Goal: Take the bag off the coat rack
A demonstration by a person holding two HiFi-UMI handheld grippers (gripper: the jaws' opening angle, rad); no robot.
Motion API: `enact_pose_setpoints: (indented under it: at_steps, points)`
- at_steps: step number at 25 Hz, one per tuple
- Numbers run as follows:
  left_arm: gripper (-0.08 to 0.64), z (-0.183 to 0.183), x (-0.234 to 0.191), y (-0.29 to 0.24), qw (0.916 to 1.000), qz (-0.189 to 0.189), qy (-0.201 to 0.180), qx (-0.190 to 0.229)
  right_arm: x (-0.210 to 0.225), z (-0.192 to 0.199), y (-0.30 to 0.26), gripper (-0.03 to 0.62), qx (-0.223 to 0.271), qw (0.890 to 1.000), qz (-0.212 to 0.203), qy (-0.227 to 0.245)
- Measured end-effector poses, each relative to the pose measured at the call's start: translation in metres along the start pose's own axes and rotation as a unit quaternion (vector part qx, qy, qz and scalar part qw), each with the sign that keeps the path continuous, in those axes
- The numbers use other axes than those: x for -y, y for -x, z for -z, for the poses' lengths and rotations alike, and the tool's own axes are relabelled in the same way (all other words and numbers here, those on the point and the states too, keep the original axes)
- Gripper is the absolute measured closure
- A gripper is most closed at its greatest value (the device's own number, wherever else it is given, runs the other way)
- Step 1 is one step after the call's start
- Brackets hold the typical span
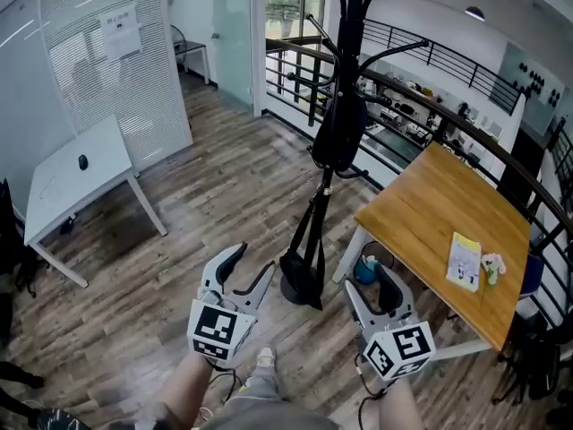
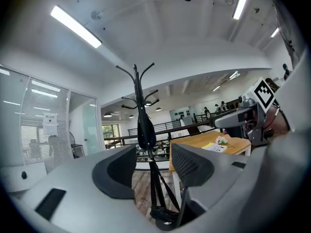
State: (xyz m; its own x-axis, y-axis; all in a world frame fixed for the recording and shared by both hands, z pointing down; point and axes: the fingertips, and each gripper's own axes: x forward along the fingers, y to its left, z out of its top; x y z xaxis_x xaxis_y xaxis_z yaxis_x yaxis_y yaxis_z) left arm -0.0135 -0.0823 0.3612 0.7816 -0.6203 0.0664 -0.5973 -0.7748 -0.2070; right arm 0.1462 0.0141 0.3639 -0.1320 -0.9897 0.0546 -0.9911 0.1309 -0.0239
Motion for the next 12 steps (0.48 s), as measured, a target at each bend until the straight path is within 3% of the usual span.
enact_pose_setpoints:
  at_steps: [12]
  points:
    - [0.314,0.072,-0.046,-0.162,0.9940,0.098,-0.005,-0.047,0.074,0.083,-0.161,0.330,-0.093,0.994,0.047,-0.044]
